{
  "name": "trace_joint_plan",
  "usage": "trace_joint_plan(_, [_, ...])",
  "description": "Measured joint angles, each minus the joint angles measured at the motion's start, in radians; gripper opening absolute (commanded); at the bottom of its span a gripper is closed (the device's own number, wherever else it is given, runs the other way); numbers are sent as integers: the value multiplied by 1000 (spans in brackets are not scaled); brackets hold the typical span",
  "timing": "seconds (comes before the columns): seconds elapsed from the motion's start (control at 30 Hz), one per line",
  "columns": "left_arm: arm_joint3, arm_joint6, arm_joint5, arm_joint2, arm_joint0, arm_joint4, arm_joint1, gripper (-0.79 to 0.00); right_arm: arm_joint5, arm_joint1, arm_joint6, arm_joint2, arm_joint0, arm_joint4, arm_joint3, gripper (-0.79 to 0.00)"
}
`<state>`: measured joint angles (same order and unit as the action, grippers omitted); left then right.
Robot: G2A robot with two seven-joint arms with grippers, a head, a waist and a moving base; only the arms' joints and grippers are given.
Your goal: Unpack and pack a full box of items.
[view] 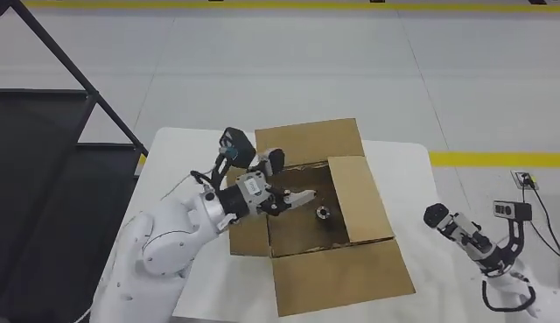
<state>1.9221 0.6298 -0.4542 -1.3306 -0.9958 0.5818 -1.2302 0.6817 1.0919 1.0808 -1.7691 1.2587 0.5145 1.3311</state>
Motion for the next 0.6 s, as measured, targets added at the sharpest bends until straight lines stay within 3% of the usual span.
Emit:
trace_joint_plan(0.13, [90, -44, -10, -200, -148, -24, 22, 0, -37, -2, -10, 40, -39, -58, -7, 0])
trace_joint_plan(0.3, [100, -110, -9, -414, -302, -62, 37, 0, -72, -5, 0, 89, -86, -129, -21, 0])
trace_joint_plan(0.43, [70, -140, -2, -517, -379, -103, 42, 0, -102, -7, 1, 135, -127, -196, -31, 0])
trace_joint_plan(0.6, [29, -156, -19, -567, -427, -148, 47, 0, -143, -7, -38, 183, -168, -277, -43, 0])
